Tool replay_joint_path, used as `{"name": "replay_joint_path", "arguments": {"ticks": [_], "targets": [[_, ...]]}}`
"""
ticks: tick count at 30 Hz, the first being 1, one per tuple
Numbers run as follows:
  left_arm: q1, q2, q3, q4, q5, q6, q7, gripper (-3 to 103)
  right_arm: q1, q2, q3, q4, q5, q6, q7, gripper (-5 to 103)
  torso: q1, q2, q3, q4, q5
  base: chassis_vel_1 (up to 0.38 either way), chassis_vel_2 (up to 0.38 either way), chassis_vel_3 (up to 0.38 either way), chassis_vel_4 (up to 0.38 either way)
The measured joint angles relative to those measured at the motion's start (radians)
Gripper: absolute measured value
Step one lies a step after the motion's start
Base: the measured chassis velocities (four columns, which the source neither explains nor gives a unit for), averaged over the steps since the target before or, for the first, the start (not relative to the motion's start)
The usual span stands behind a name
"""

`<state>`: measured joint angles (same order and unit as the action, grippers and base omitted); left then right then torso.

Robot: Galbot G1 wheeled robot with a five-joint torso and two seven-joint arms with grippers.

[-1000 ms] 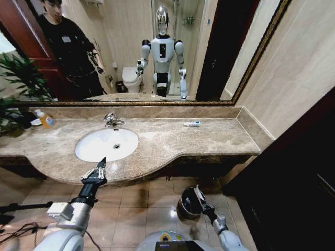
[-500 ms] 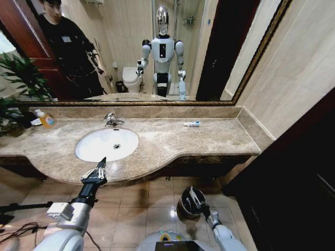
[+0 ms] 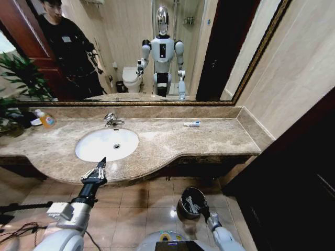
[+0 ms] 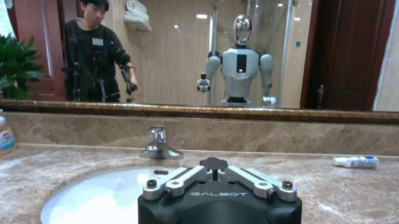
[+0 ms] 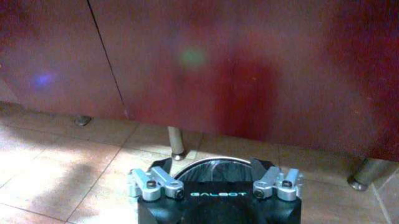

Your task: Pick up the trash from the sink and place it in the trash bin.

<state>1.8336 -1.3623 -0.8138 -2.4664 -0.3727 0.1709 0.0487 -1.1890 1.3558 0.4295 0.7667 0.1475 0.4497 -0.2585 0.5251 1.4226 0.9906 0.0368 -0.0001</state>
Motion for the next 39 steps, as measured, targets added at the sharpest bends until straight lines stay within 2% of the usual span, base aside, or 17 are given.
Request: {"name": "replay_joint_path", "arguments": {"ticks": [2,5,13,17,21,28,32,33,37,39], "targets": [[0.000,0.000,0.000,0.000,0.000,0.000,0.000,0,-0.004,0.001,0.000,0.002,0.000,0.000,0.000,97,0.000,0.000,0.000,0.0000,0.0001,0.000,0.000,0.000,0.000],[0.000,0.000,0.000,0.000,0.000,0.000,0.000,0,-0.006,0.002,0.000,0.003,0.000,0.002,0.000,100,0.000,0.000,0.000,0.0000,0.0000,0.000,0.000,0.000,0.000],[0.000,0.000,0.000,0.000,0.000,0.000,0.000,0,-0.037,-0.006,0.003,0.038,0.000,0.009,0.008,100,0.000,0.000,0.000,0.0000,0.0003,0.000,0.000,0.000,0.000],[0.000,0.000,0.000,0.000,0.000,0.000,0.000,0,-0.097,-0.040,0.011,0.151,0.037,0.012,0.002,100,0.000,0.000,0.000,0.0000,0.0001,0.000,0.000,0.000,0.000],[0.000,0.000,0.000,0.000,0.000,0.000,0.000,0,-0.214,-0.092,0.023,0.389,0.123,0.009,-0.009,100,0.000,0.000,0.000,0.0000,0.0000,0.000,0.000,0.000,0.000],[0.000,0.000,0.000,0.000,0.000,0.000,0.000,0,-0.297,-0.117,0.027,0.620,0.205,-0.016,0.011,100,0.000,0.000,0.000,0.0000,0.0001,0.000,0.000,0.000,0.000],[0.000,0.000,0.000,0.000,0.000,0.000,0.000,0,-0.361,-0.125,0.038,0.871,0.260,-0.075,0.059,100,0.000,0.000,0.000,0.0000,-0.0001,0.000,0.000,0.000,0.000],[0.000,0.000,0.000,0.000,0.000,0.000,0.000,0,-0.361,-0.125,0.038,0.871,0.260,-0.075,0.059,100,0.000,0.000,0.000,0.0000,-0.0001,0.000,0.000,0.000,0.000],[0.000,0.000,0.000,0.000,0.000,0.000,0.000,0,-0.379,-0.132,0.065,1.059,0.277,-0.141,0.065,100,0.000,0.000,0.000,-0.0001,-0.0001,0.000,0.000,0.000,0.000],[0.000,0.000,0.000,0.000,0.000,0.000,0.000,0,-0.363,-0.131,0.069,1.084,0.277,-0.161,0.065,100,0.000,0.000,0.000,0.0000,0.0000,0.000,0.000,0.000,0.000]]}}
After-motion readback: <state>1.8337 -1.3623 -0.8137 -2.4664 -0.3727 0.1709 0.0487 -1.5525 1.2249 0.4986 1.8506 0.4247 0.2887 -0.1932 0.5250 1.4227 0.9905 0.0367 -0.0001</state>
